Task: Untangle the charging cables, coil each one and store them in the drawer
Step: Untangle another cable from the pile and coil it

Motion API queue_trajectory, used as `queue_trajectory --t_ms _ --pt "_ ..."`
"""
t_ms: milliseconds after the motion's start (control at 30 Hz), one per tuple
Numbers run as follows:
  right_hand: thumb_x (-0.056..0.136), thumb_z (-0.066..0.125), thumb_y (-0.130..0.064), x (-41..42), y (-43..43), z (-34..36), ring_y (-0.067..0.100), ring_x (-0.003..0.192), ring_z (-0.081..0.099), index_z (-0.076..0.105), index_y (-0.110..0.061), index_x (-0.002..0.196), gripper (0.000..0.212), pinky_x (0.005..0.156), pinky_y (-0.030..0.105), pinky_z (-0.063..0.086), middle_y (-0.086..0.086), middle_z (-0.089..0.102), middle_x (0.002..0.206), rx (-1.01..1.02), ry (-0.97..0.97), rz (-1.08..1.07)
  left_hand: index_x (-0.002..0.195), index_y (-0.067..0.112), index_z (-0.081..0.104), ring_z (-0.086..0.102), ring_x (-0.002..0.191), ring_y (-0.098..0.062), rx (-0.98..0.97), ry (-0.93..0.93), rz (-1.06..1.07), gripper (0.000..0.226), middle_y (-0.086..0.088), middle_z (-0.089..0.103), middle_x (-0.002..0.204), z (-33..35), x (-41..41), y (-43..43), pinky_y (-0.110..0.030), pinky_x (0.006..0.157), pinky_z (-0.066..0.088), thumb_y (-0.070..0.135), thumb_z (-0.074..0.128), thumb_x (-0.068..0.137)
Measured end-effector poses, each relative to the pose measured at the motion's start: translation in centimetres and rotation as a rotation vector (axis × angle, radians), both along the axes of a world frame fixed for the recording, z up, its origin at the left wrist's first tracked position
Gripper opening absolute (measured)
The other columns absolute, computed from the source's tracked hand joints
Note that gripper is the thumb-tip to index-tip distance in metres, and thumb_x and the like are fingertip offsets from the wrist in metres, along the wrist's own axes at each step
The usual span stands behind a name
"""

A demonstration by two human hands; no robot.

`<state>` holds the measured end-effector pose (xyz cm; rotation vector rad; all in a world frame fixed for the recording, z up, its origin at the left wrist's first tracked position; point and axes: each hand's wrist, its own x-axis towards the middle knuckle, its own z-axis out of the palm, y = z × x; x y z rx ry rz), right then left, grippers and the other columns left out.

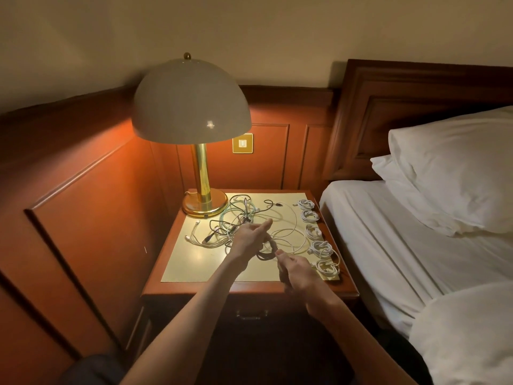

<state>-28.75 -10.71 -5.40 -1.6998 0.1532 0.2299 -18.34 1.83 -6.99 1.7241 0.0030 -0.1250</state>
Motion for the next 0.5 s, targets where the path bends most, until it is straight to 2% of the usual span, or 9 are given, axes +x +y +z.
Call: queue_trajectory --t_ms 67,133,200,300,400,467,500 --pt "0.103 0.045 -0.041 0.7 -1.8 -0.5 0.010 0.044 0.041 0.052 -0.014 0.076 0.039 0.044 0.026 0.035 0.000 0.048 0.061 -0.159 -0.033 -0.026 0.075 0.006 0.069 0.044 0.051 -0.011 -0.009 0.073 -0.061 0.053 0.005 0.057 0.056 -1.0 0.1 -0.3 -0.026 0.051 0.035 0.049 0.049 0.099" --pt "0.099 0.054 -0.040 1.2 -3.2 -1.0 0.014 0.049 0.060 0.060 -0.017 0.090 0.026 0.045 0.028 0.049 0.003 0.065 0.077 -0.369 -0.078 -0.076 0.082 0.005 0.069 0.045 0.054 -0.012 0.062 0.135 -0.107 0.056 0.000 0.056 0.062 -1.9 0.4 -1.0 -0.026 0.051 0.034 0.050 0.042 0.101" --pt "0.097 0.061 -0.032 1.8 -4.2 -1.5 0.017 0.056 0.070 0.065 -0.022 0.102 0.012 0.054 0.033 0.061 0.004 0.069 0.090 -0.411 -0.117 -0.125 0.079 0.008 0.066 0.047 0.057 -0.014 0.056 0.217 -0.119 0.055 -0.003 0.054 0.063 -2.7 0.5 -1.9 -0.025 0.052 0.035 0.050 0.040 0.102" --pt "0.097 0.061 -0.021 3.2 -5.4 -2.8 0.013 0.058 0.072 0.067 -0.018 0.119 0.023 0.060 0.032 0.062 0.005 0.071 0.102 -0.462 -0.108 -0.156 0.081 0.006 0.065 0.050 0.064 -0.017 -0.026 0.306 -0.106 0.050 -0.004 0.057 0.064 -3.8 0.5 -3.4 -0.024 0.052 0.039 0.046 0.043 0.103" --pt "0.096 0.060 -0.016 4.3 -6.3 -3.8 0.015 0.065 0.073 0.075 -0.009 0.106 0.019 0.068 0.035 0.062 0.006 0.075 0.097 -0.623 -0.103 -0.183 0.089 0.004 0.068 0.056 0.067 -0.020 0.001 0.362 -0.169 0.033 -0.009 0.063 0.073 -4.9 0.5 -4.3 -0.030 0.060 0.053 0.030 0.052 0.100" --pt "0.095 0.060 -0.013 5.0 -6.6 -4.3 0.020 0.081 0.073 0.077 -0.006 0.097 0.019 0.075 0.029 0.058 0.007 0.075 0.093 -0.786 -0.114 -0.176 0.092 0.005 0.069 0.060 0.069 -0.022 0.163 0.319 -0.193 0.024 -0.008 0.063 0.076 -5.9 0.7 -4.5 -0.040 0.076 0.059 0.025 0.057 0.095" --pt "0.095 0.059 -0.011 5.3 -6.6 -4.7 0.020 0.082 0.071 0.078 -0.005 0.092 0.020 0.073 0.028 0.056 0.007 0.074 0.090 -0.858 -0.113 -0.163 0.091 0.007 0.070 0.063 0.071 -0.023 0.252 0.274 -0.183 0.021 -0.007 0.064 0.076 -6.2 0.8 -4.6 -0.043 0.080 0.060 0.024 0.057 0.092"
